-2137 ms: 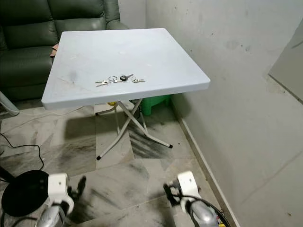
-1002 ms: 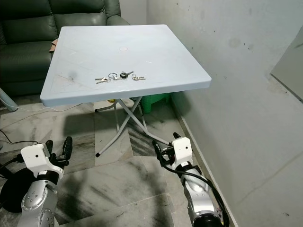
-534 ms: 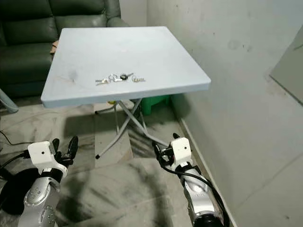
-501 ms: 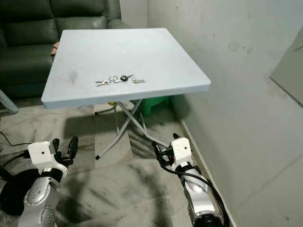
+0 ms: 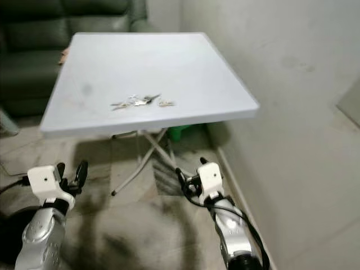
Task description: Hang keys on a hook
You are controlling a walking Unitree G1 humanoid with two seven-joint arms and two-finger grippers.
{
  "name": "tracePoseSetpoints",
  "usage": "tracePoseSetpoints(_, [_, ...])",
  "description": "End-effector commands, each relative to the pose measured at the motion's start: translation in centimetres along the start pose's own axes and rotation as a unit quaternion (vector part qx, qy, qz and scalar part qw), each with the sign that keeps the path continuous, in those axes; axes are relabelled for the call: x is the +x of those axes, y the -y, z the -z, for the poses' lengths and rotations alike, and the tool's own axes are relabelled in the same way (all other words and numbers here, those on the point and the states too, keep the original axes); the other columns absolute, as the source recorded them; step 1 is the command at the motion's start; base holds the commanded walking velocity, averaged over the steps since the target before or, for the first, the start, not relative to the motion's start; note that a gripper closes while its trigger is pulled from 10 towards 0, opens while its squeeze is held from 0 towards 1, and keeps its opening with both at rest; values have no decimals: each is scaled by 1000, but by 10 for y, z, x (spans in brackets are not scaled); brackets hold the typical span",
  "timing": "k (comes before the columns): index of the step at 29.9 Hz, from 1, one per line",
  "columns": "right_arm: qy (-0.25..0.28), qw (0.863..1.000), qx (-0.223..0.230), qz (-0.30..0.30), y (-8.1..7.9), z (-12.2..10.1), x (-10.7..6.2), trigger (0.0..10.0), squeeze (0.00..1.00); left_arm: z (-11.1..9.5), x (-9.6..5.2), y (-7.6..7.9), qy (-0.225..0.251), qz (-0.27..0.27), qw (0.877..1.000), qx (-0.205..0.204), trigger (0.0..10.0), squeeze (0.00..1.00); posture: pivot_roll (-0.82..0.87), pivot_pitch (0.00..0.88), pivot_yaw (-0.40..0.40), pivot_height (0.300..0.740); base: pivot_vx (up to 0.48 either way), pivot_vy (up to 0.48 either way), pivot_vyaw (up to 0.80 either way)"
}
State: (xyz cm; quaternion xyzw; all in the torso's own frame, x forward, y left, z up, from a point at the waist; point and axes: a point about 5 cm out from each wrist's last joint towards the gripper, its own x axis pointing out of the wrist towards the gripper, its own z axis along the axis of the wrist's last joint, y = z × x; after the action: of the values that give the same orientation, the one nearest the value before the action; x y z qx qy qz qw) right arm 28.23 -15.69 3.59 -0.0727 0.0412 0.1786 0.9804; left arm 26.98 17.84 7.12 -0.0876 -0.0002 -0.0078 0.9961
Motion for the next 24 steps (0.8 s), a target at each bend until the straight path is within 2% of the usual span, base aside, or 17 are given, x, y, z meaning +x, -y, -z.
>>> tracePoseSetpoints(1, [23,1000,7,-18,-13,-12,11,10000,0,-2,-5,-19,-4,-25,1000,19,10000,0,-73,0,-32,740,379,0,800])
tracePoseSetpoints(8, [23,999,14,-19,-14,-11,11,10000,0,-2,-4,-18,-5,-24,1000,19,10000,0,-74,0,-32,740,379,0,655])
tracePoseSetpoints(24, [27,999,27,-24,-12,-13,11,10000,0,-3,-4,-18,-4,-31,999,19,10000,0,-68,13,-39,740,374,0,0])
